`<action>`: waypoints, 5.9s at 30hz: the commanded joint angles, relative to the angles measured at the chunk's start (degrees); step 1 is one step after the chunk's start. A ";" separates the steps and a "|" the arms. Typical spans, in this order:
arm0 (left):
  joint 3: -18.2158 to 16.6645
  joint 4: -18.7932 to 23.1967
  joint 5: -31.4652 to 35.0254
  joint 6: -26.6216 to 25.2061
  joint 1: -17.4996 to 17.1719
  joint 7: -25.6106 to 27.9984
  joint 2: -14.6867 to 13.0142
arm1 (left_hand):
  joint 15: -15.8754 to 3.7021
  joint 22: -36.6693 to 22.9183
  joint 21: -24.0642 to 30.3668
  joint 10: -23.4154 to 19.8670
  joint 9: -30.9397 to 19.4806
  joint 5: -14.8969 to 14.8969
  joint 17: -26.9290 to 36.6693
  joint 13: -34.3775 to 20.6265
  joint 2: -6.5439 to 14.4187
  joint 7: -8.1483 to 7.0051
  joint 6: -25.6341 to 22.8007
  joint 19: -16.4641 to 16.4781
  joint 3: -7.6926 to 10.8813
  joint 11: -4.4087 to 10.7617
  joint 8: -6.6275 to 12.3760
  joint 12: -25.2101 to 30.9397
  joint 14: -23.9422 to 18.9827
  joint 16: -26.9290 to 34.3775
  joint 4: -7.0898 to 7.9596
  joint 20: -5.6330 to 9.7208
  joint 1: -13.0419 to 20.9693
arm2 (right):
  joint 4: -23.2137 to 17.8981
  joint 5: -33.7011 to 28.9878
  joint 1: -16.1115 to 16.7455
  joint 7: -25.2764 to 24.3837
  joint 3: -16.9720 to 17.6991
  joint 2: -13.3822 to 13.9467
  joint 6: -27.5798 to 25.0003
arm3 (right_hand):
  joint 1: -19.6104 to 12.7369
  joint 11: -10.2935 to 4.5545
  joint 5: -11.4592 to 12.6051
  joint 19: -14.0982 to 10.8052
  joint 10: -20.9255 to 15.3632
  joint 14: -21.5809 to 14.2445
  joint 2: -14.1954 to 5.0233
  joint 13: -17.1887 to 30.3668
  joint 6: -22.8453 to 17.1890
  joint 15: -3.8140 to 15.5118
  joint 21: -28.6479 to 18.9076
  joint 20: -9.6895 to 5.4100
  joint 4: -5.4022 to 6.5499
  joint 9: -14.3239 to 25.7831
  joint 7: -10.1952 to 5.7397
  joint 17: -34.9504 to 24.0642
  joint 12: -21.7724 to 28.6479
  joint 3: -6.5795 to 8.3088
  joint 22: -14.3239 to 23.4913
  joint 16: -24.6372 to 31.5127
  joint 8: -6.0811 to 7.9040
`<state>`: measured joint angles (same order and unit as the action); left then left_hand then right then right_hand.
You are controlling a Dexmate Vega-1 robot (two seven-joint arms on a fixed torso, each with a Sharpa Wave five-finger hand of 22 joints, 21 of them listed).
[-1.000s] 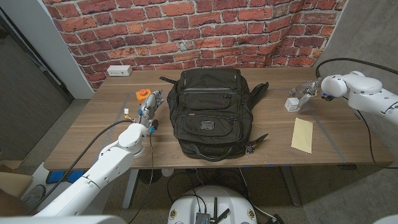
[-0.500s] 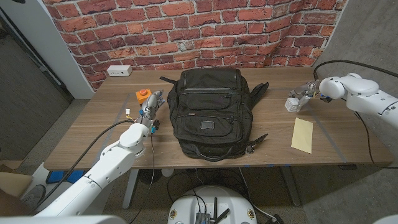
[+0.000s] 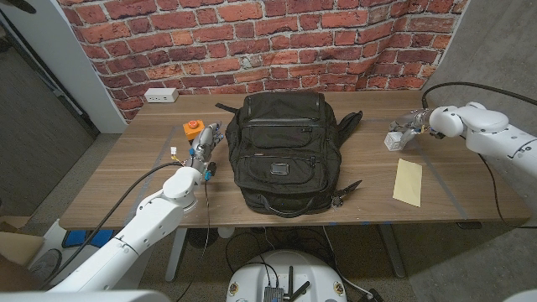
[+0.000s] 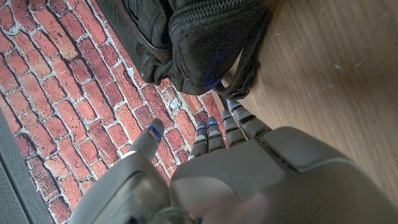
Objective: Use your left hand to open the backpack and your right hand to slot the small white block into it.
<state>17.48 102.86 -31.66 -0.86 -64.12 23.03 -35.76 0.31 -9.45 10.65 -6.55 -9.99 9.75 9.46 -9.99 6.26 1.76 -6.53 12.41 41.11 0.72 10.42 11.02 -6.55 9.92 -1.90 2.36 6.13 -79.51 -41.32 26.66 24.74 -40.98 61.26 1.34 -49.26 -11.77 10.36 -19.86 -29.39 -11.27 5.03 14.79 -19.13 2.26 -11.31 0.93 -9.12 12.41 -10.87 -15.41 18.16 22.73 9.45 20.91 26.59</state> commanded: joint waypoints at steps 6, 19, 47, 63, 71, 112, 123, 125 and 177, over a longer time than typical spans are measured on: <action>0.33 -0.21 -0.21 -0.48 0.38 -0.10 0.10 | -0.05 -0.29 0.32 -0.41 -0.22 0.13 0.18 -0.20 3.16 -0.03 -0.51 0.40 0.47 0.12 0.12 0.02 -0.59 0.18 0.06 0.54 -0.65 | -0.51 -0.72 1.82 -4.59 0.35 0.03 -1.76 | -1.25 -0.66 -0.11 -2.08 -6.13 -3.15 -0.32 0.80 -5.27 6.72 -0.10 -0.64 0.05 0.31 -0.65 -0.88 1.19 -0.62 0.27 2.27 2.95; 0.07 -0.05 -0.27 -0.33 0.30 -0.25 -0.27 | -0.08 -0.29 0.31 -0.43 -0.23 0.13 0.17 -0.20 3.14 -0.01 -0.55 0.41 0.61 0.07 0.13 0.01 -0.61 0.16 0.05 0.53 -0.74 | -1.74 -0.88 3.00 -6.64 0.91 0.29 -3.48 | -1.95 -0.79 0.28 -4.03 -13.72 -6.73 -1.62 1.54 -10.76 8.53 -0.12 -1.83 0.15 0.36 -0.85 -1.79 2.44 -0.88 0.32 4.94 5.82; -1.68 2.99 0.33 0.28 -2.72 -0.66 -2.86 | -0.17 -0.29 0.30 -0.48 -0.23 0.12 0.11 -0.20 3.07 -0.02 -0.66 0.41 0.99 0.27 0.15 0.00 -0.68 0.13 -0.15 0.57 -0.83 | -11.78 1.78 7.71 -4.81 5.50 3.91 -8.73 | -2.88 -0.83 0.65 -4.87 -20.40 -10.61 -2.95 1.66 -15.02 9.26 -0.01 -2.82 0.11 0.26 -1.04 -1.77 3.15 0.34 0.32 6.14 7.77; -2.35 5.20 2.15 0.90 -4.32 -0.17 -4.06 | -0.54 -0.27 0.39 -1.06 -0.22 0.10 -0.03 -0.19 2.68 -0.18 -1.41 0.72 1.17 0.43 0.38 0.17 -0.93 0.12 -1.11 0.70 -0.43 | -21.19 4.63 13.36 -3.27 10.17 7.87 -14.78 | -2.86 -0.81 0.71 -5.09 -22.12 -11.69 -3.19 1.98 -15.93 9.28 0.02 -2.90 0.13 0.26 -1.01 -1.87 3.45 0.51 0.32 6.51 8.23; -4.08 6.95 2.91 1.54 -6.66 0.04 -5.48 | -0.98 -0.25 0.56 -1.93 -0.19 0.14 -0.08 -0.17 2.40 -0.64 -2.31 1.38 1.22 0.94 0.58 0.40 -1.47 0.23 -2.20 1.03 0.12 | -24.33 5.34 15.00 -2.11 11.39 8.30 -18.05 | -2.91 -0.80 0.76 -5.18 -22.67 -12.12 -3.27 2.13 -16.51 9.33 0.02 -2.91 0.10 0.27 -0.81 -1.90 3.52 0.59 0.32 6.64 8.52; -18.98 17.89 12.71 1.18 -21.58 -5.79 -16.62 | -4.38 -0.07 0.82 -7.89 -0.12 0.71 -0.12 -0.10 0.63 -3.65 -9.52 5.88 1.31 3.47 1.31 1.07 -6.91 0.69 -8.79 3.18 6.29 | -32.78 3.00 16.40 0.67 11.34 6.25 -30.35 | -3.02 -0.74 0.78 -5.68 -24.39 -14.24 -3.13 2.82 -17.60 9.33 0.04 -2.83 -0.03 0.24 -0.55 -1.59 3.55 1.41 0.31 6.45 9.19; -24.20 19.92 16.51 1.75 -26.05 -9.83 -15.97 | -5.61 0.00 0.58 -9.38 -0.12 0.85 -0.14 -0.10 -0.40 -4.81 -12.32 6.90 1.23 4.78 1.68 1.00 -8.05 0.45 -9.27 4.07 8.83 | -34.12 2.53 16.80 -0.12 10.92 5.90 -32.62 | -2.94 -0.73 0.79 -5.73 -24.56 -14.45 -3.17 2.91 -17.69 9.32 0.06 -2.65 0.02 0.24 -0.48 -1.61 3.46 1.47 0.31 6.44 9.26; -24.77 20.26 17.51 1.64 -26.55 -10.38 -15.74 | -5.96 0.02 0.50 -9.63 -0.11 0.87 -0.14 -0.10 -0.96 -5.17 -12.92 7.08 1.14 5.03 1.78 0.92 -8.30 0.41 -9.42 4.26 9.58 | -34.32 2.54 16.85 -0.32 10.96 5.86 -32.95 | -2.97 -0.73 0.79 -5.72 -24.59 -14.45 -3.16 2.93 -17.69 9.35 0.07 -2.63 0.00 0.24 -0.51 -1.63 3.44 1.47 0.32 6.44 9.26; -40.75 28.09 52.51 14.39 -35.94 -27.45 -5.96 | -12.34 -0.10 0.27 -16.81 -0.26 0.66 -0.05 -0.02 -14.94 -10.11 -21.09 12.58 -3.82 9.42 2.90 0.13 -13.56 0.33 -8.91 9.57 33.54 | -38.65 -0.77 18.74 -2.62 8.49 3.65 -43.49 | -2.67 -0.70 0.91 -6.44 -25.19 -15.26 -3.36 3.30 -17.96 9.35 -0.03 -2.75 0.07 0.21 -0.16 -1.95 2.89 1.40 0.33 6.63 9.44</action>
<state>-20.80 130.40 10.70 7.46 -98.75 -3.31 -45.03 -2.38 -9.40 10.66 -22.53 -9.98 10.41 9.36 -9.86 -8.75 -8.19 -26.71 24.42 37.76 10.13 13.06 11.08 -19.49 10.09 -10.92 2.64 38.78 -117.31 -41.62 44.88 22.87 -31.96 65.44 -40.25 -51.73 -7.87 11.07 -25.59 -49.43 -26.14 2.67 16.78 -36.41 2.66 -11.30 -1.74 -9.26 12.42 -11.04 -17.17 21.03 23.84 9.45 27.34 35.88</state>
